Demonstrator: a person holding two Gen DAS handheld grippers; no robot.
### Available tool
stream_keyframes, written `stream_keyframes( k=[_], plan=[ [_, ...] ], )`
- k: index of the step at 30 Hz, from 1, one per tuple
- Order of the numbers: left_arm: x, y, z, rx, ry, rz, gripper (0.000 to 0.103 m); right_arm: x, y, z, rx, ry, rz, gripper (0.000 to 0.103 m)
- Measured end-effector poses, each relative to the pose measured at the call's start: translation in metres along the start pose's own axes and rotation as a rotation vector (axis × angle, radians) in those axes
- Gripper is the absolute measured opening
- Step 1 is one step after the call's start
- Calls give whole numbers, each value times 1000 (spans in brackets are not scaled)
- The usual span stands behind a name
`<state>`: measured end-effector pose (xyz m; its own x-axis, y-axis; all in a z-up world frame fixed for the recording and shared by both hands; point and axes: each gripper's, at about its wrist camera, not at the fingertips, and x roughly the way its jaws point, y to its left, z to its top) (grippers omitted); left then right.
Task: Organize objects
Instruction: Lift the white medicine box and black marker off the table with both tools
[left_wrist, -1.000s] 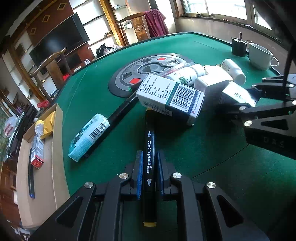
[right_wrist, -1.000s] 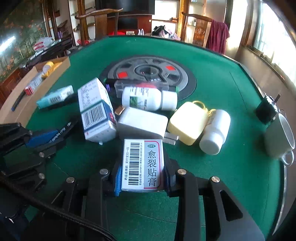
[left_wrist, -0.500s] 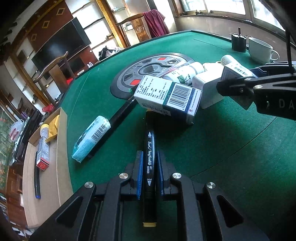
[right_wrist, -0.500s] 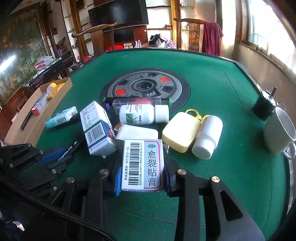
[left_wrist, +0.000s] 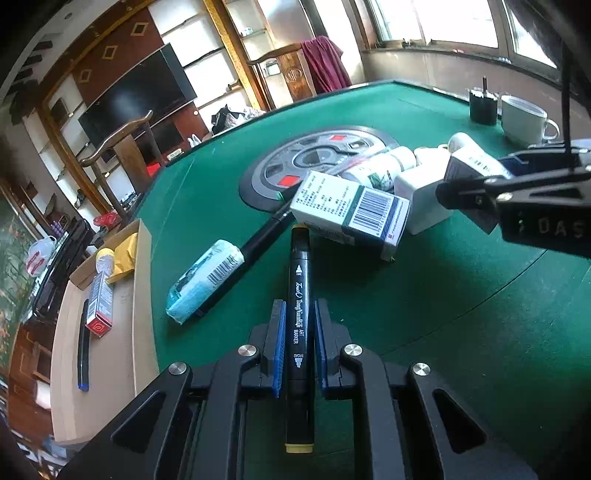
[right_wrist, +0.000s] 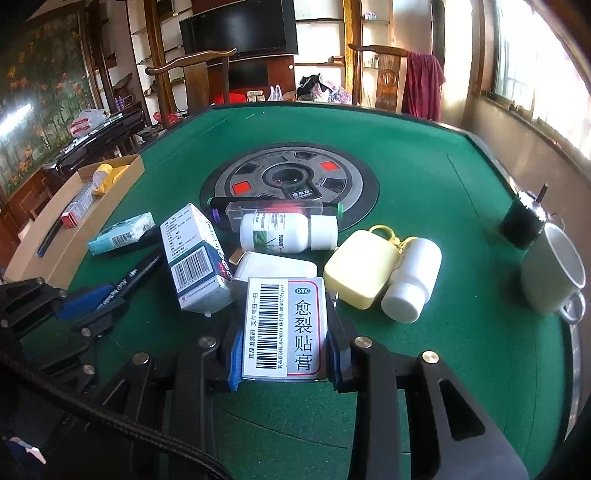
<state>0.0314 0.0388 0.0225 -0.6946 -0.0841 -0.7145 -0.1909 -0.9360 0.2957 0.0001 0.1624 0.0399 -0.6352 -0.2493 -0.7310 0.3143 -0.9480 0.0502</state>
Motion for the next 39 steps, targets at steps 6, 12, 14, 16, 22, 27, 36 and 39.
stream_keyframes(
  k=[6,12,14,16,22,27,36,39],
  plan=[
    [0,9,-2,-40,0,-14,12,-4,4,-1,-26,-21,-34,31],
    [1,13,-3,-57,4,-14,12,-6,5,-1,-40,-35,-41,31],
    [1,13,-3,-58,5,-11,12,-7,6,-1,-45,-37,-43,31],
    [-1,13,-3,-59,3,-10,12,-7,7,-1,-49,-38,-40,31],
    [-6,16,-2,-66,-9,-8,12,-7,9,-2,-54,-40,-45,31],
    [-11,19,-3,-76,-18,-8,12,-7,11,-3,-62,-47,-51,31],
    [-23,32,-4,-107,-43,-15,12,-6,14,-4,-59,-48,-80,31],
    [-24,35,-7,-115,-46,-17,12,-8,13,-4,-43,-53,-75,31]
  ],
)
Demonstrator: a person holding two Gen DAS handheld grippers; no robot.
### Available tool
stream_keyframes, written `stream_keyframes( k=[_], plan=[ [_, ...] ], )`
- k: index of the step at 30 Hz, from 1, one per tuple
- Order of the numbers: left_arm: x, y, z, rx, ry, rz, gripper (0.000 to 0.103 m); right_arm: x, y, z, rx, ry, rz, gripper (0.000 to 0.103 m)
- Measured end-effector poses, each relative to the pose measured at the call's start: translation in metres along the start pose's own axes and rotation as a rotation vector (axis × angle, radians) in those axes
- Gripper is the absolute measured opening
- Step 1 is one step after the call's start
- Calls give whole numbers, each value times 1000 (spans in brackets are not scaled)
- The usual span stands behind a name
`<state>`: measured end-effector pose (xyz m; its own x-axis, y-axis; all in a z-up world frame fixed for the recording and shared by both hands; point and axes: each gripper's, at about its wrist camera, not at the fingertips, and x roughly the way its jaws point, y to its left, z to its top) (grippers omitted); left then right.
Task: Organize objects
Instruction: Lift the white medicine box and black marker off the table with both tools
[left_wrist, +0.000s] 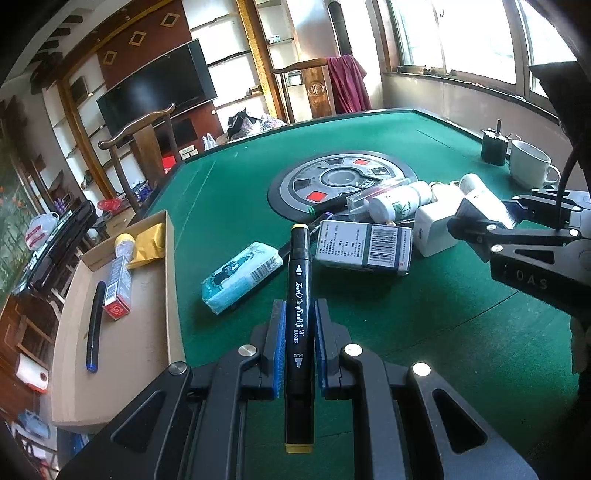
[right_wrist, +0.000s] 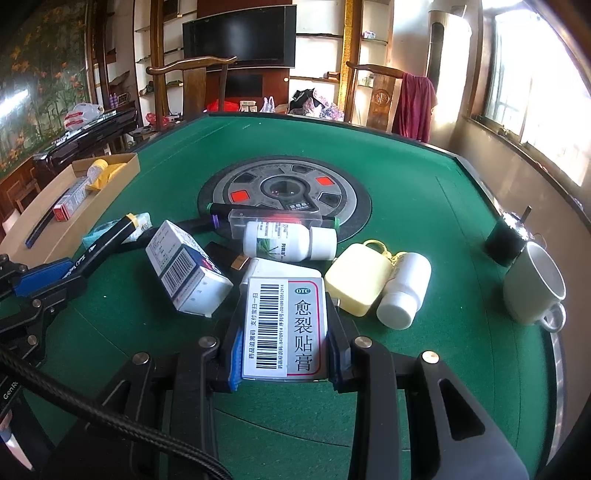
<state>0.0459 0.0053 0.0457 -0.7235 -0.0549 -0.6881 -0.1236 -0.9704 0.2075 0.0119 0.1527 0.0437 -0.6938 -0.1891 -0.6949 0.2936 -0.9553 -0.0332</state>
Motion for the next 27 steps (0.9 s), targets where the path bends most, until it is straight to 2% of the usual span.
stream_keyframes(
  k=[13,27],
  plan=[
    [-16,21,1,-34,-37,10,12,-12,19,5,14,-23,44,31],
    [-30,56,-4,-101,-80,15,12,-25,62,20,-55,-38,72,31]
  ],
)
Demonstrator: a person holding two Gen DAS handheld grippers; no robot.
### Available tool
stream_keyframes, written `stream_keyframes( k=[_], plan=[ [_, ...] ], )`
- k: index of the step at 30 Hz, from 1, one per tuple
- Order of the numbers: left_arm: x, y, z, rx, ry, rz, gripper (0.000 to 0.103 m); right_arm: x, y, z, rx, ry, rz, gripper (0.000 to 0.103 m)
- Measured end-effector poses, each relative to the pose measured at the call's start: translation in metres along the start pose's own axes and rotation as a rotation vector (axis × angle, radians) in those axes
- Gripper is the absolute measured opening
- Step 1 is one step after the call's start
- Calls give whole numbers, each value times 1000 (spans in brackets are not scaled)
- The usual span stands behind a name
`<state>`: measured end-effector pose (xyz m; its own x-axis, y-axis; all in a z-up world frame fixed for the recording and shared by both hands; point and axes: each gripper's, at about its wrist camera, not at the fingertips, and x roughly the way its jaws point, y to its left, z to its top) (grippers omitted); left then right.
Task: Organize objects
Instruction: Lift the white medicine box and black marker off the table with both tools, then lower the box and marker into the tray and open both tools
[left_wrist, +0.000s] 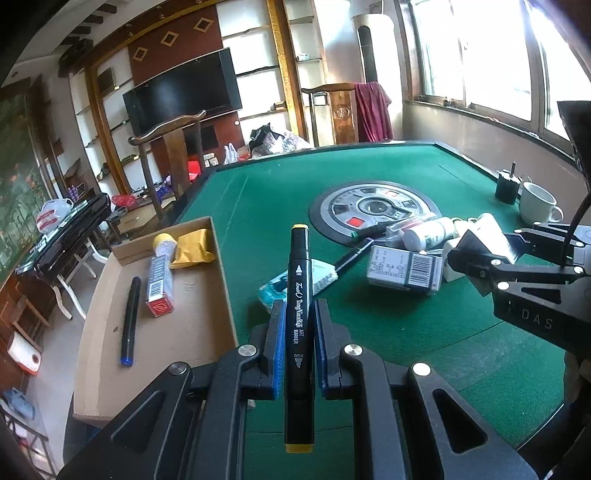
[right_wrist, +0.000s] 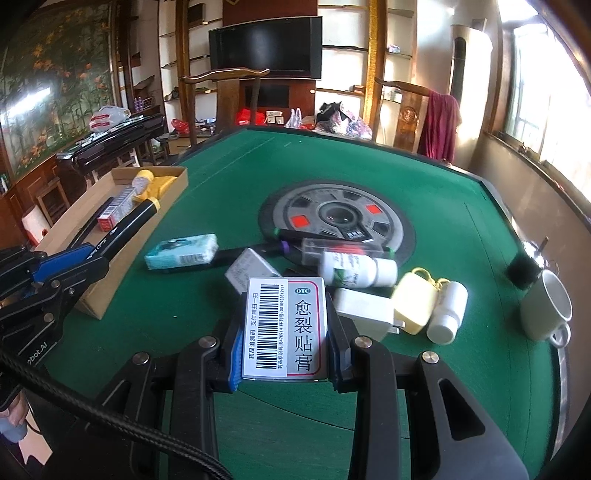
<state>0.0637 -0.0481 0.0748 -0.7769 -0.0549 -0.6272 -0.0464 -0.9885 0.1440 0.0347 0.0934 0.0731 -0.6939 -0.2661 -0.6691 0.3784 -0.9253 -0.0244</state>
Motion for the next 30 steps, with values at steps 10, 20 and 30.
stream_keyframes(
  k=[10,20,30],
  plan=[
    [-12,37,-3,-63,-34,14,12,-2,42,18,-65,0,54,31],
    [-19,141,-2,-220,-42,95,12,28,116,58,-173,61,225,31],
    [52,221,-4,-295,132,120,12,89,180,76,-188,192,325,31]
  ],
)
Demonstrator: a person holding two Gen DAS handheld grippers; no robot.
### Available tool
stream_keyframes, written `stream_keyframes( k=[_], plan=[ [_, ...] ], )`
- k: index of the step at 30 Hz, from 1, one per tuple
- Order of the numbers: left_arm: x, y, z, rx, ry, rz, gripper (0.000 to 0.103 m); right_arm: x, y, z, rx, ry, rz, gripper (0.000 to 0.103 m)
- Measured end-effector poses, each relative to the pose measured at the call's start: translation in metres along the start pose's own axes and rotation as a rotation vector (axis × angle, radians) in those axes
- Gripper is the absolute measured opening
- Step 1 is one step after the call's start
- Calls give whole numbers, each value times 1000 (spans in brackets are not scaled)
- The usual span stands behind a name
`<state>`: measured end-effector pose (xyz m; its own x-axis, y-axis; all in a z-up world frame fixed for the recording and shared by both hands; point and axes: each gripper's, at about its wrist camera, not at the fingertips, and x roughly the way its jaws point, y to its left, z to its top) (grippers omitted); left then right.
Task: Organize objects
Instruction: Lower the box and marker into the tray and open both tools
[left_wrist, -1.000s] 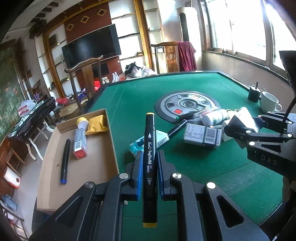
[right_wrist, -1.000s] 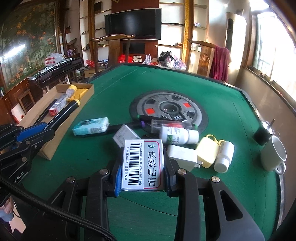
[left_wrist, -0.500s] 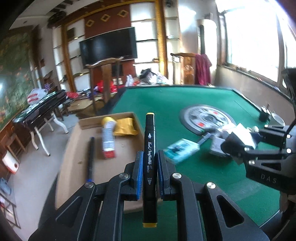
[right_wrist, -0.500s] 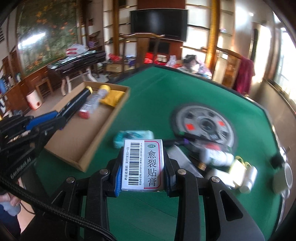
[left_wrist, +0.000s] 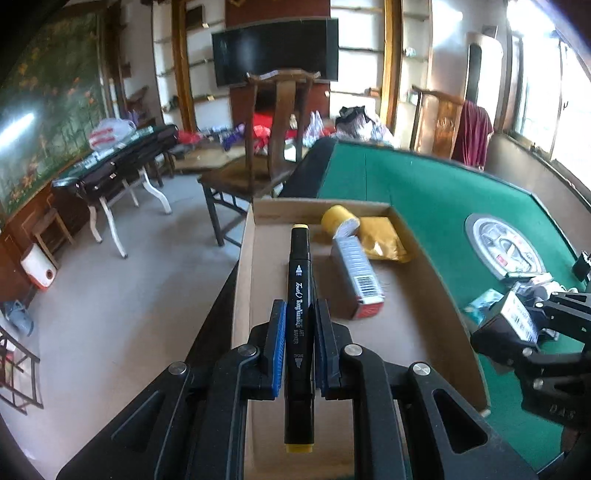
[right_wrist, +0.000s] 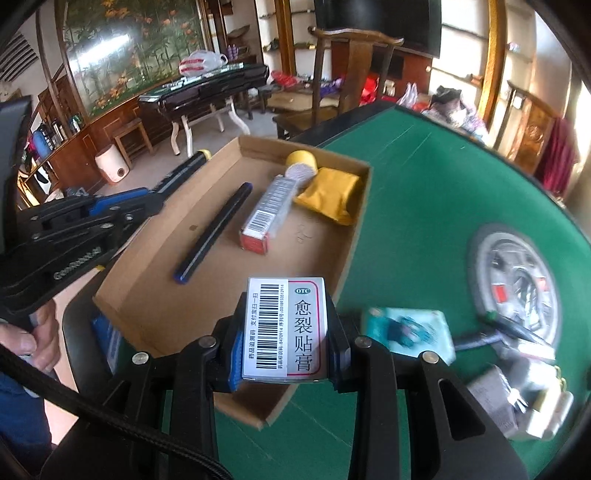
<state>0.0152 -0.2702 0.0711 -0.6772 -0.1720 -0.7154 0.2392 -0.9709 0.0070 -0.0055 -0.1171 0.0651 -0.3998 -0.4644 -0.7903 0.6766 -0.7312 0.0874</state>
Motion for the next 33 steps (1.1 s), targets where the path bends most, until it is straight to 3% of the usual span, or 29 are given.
stream_keyframes(
  k=[6,14,22,33],
  plan=[
    [46,6,19,-7,116,-9,12,34,-5,33,59,42,-2,31],
    [87,17,28,-59,225,-15,12,69,-12,61,97,85,-68,31],
    [97,18,25,-92,257,-32,12,85,-24,64,145,113,-86,31],
    [89,23,26,-120,238,-58,13,83,-32,62,174,122,-40,34]
  ],
)
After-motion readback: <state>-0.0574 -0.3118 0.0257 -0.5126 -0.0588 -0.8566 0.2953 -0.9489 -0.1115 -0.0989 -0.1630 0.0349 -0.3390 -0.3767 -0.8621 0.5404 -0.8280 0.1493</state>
